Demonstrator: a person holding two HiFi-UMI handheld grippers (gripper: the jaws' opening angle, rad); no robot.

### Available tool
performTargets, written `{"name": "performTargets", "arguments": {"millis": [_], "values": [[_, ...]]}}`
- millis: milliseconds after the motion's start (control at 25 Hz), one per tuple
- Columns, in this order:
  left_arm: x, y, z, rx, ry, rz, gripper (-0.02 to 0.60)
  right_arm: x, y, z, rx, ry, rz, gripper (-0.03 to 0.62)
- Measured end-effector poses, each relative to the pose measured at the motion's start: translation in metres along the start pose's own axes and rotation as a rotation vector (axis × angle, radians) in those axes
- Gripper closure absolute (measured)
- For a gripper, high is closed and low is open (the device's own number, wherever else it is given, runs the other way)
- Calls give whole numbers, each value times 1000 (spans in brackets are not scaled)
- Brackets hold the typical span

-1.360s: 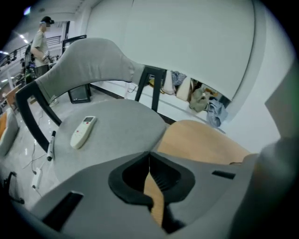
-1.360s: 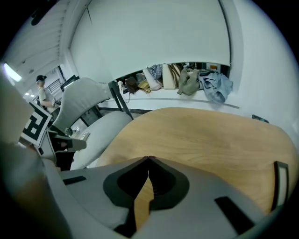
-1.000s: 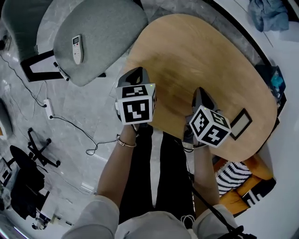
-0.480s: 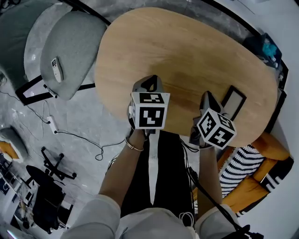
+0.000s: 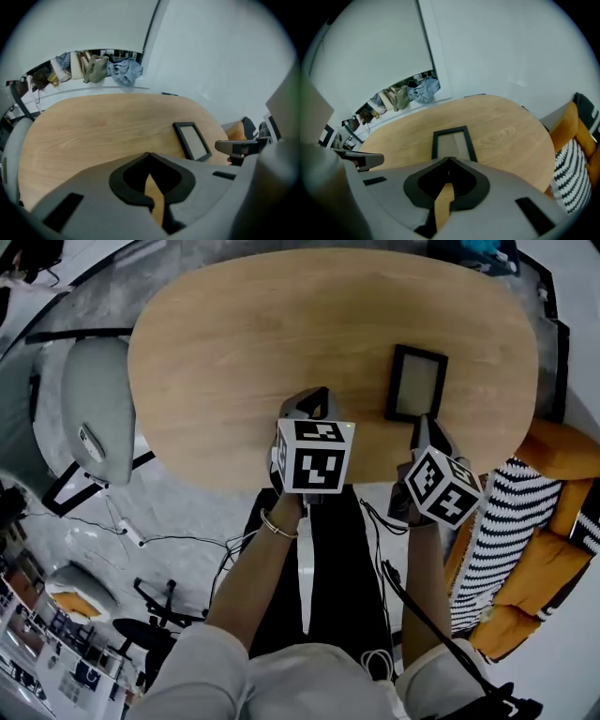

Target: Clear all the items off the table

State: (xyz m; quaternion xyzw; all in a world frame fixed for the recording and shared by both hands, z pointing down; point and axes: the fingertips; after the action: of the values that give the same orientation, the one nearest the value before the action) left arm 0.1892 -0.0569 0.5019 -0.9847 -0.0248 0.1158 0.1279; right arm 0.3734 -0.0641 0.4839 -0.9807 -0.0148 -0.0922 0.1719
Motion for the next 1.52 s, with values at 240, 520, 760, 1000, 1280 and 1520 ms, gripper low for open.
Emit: {"name": "performTargets", "arguments": {"millis": [240,520,760,1000,1280,1520], "values": [[57,-5,-14,-60,-16,-126,574,46,-23,15,11,-31,-130,569],[96,0,-33,-85,-37,-172,574,77,-20,11,14,-40,-174,569],[104,17,-53,-86,-34,-145,574,93,-4,-2,15,-48,-169,569],[108,29,-68,-96,-14,-149,574,108,9,-18,0,-48,-144,569],[107,29,-77,-107,-19,-112,574,108,15,-28,-17,-42,-142,569],[113,30,-80,-120,-30,-100,543,109,18,-31,-25,-41,-140,569]]}}
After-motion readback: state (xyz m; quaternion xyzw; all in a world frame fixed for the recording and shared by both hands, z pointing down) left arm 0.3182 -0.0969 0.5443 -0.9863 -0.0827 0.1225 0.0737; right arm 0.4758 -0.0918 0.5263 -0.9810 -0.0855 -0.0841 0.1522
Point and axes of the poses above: the fingertips, and each gripper's own axes: z backward along the fingers, x to its right, y out of its top, and after that the axes turned 10 degrees about -x, right-handed
